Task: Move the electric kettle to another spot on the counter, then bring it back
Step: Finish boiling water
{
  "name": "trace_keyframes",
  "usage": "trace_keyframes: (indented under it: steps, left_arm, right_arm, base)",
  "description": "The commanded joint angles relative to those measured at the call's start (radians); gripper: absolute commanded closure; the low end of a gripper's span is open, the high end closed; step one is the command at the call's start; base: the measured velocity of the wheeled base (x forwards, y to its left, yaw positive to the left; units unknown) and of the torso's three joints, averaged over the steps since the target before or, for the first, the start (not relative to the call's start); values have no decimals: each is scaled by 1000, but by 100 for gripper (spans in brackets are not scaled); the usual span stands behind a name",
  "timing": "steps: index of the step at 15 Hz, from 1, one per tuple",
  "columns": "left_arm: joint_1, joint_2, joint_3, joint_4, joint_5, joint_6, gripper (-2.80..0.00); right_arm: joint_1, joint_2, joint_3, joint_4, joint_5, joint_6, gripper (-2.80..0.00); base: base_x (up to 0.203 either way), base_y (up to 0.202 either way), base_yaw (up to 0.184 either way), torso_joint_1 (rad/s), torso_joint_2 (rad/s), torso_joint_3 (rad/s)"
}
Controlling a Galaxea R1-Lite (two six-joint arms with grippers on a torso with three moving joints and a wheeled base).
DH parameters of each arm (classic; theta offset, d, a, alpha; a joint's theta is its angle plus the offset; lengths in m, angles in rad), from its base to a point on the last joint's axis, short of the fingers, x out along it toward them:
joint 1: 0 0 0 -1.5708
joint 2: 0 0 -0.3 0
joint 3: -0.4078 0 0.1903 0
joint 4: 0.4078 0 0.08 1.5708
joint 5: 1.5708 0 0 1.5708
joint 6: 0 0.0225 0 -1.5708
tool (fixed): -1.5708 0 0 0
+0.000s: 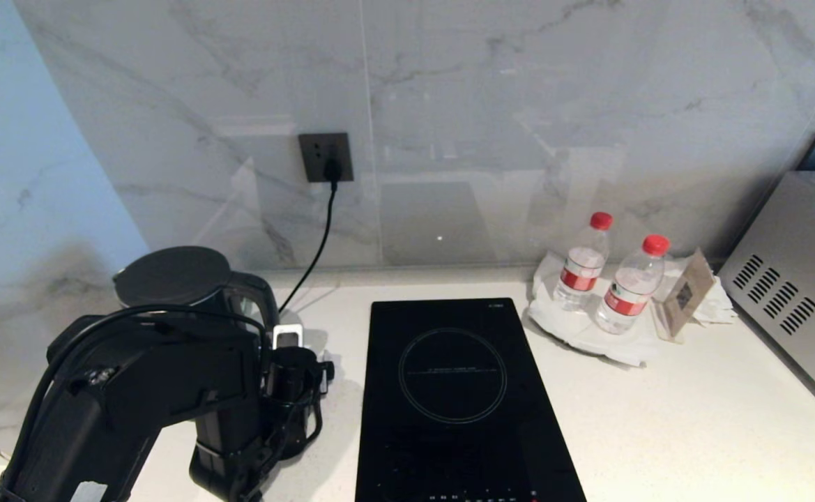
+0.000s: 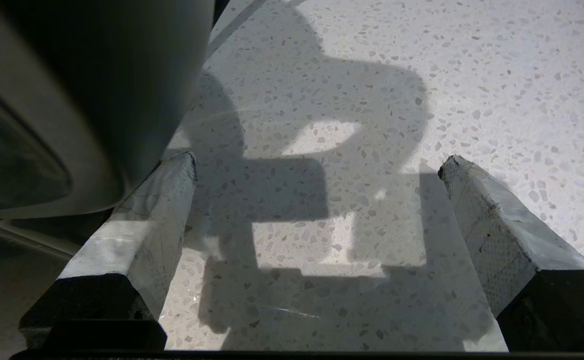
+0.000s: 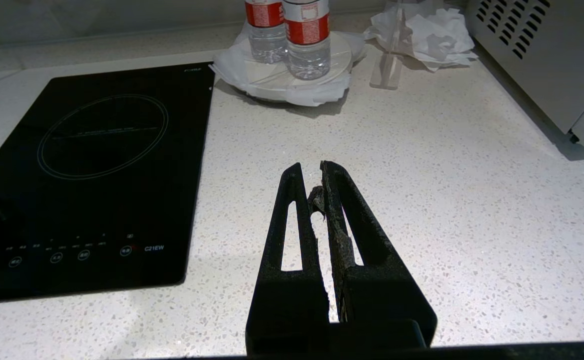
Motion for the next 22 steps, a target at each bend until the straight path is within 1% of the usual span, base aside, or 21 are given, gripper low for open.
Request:
trace_keyframes:
  steps: [1, 6, 12, 17, 22]
  left_arm:
    - [-1, -3, 1, -9, 4, -7, -280]
    - [-1, -12, 7, -15, 5, -12, -280]
    - [-1, -81, 20, -15, 5, -20, -280]
    - [3, -69, 23, -15, 6, -23, -280]
    - [43, -25, 11, -7, 7, -18, -280]
  right_arm:
    - [0, 2, 0, 0, 0, 1, 0]
    - [0, 2, 0, 0, 0, 0, 0]
    - [0, 2, 0, 0, 0, 1, 0]
    - [0, 2, 0, 0, 0, 1, 0]
    - [0, 2, 0, 1, 0, 1, 0]
  base:
    - [0, 0, 0, 0, 0, 0]
    - [0, 0, 0, 0, 0, 0]
    - [0, 0, 0, 0, 0, 0]
    - [0, 0, 0, 0, 0, 0]
    - [0, 0, 0, 0, 0, 0]
